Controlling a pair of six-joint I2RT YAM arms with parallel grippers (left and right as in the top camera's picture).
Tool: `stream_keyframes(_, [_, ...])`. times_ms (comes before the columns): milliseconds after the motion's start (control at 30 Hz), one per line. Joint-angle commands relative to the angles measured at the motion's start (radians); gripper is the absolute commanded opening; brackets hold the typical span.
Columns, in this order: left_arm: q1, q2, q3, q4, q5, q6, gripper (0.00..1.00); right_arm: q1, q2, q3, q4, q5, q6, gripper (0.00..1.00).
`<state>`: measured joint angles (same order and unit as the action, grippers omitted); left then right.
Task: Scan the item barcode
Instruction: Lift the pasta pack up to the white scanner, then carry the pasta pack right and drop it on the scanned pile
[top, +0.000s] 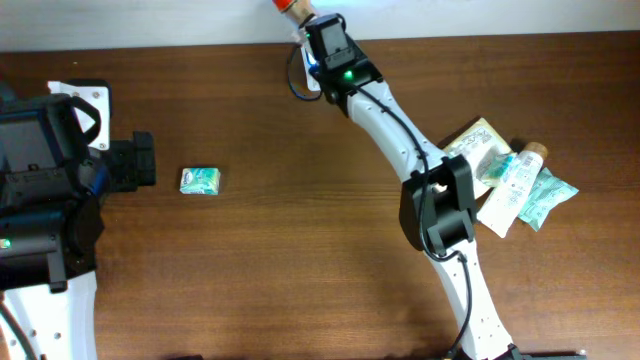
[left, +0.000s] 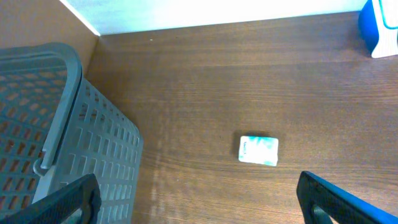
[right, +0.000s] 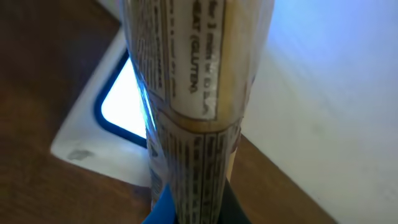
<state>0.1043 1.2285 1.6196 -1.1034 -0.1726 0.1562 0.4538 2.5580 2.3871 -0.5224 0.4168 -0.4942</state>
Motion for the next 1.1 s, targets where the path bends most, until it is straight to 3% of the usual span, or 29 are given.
stream_keyframes(0, [0.003, -0.004, 0.004, 0.001, -0.001, -0.013, 0.99, 0.023, -0.053, 0.021, 0.032, 0.071, -0.026, 0.04])
stream_keyframes(133, [0.003, -0.004, 0.004, 0.001, -0.001, -0.013, 0.99, 0.031, -0.121, 0.021, -0.039, 0.038, -0.020, 0.04])
stream_keyframes(300, [0.003, -0.004, 0.004, 0.001, -0.001, -0.013, 0.99, 0.029, -0.279, 0.021, -0.258, -0.162, 0.134, 0.04])
stream_keyframes(500, [0.003, -0.004, 0.004, 0.001, -0.001, -0.013, 0.99, -0.008, -0.500, 0.021, -0.719, -0.341, 0.414, 0.04])
stream_keyframes(633, [0.003, -0.004, 0.004, 0.001, -0.001, -0.013, 0.99, -0.139, -0.554, 0.018, -1.027, -0.314, 0.586, 0.04])
stream_keyframes(800, [0.003, -0.004, 0.004, 0.001, -0.001, -0.013, 0.99, -0.405, -0.549, -0.177, -1.139, -0.034, 0.927, 0.04])
stream_keyframes(933, [0.003, -0.004, 0.004, 0.001, -0.001, -0.013, 0.99, -0.531, -0.549, -0.456, -1.032, -0.035, 0.930, 0.04])
stream_keyframes(1067, [0.003, -0.004, 0.004, 0.001, -0.001, -0.013, 0.99, -0.549, -0.549, -0.511, -0.996, -0.044, 0.923, 0.50])
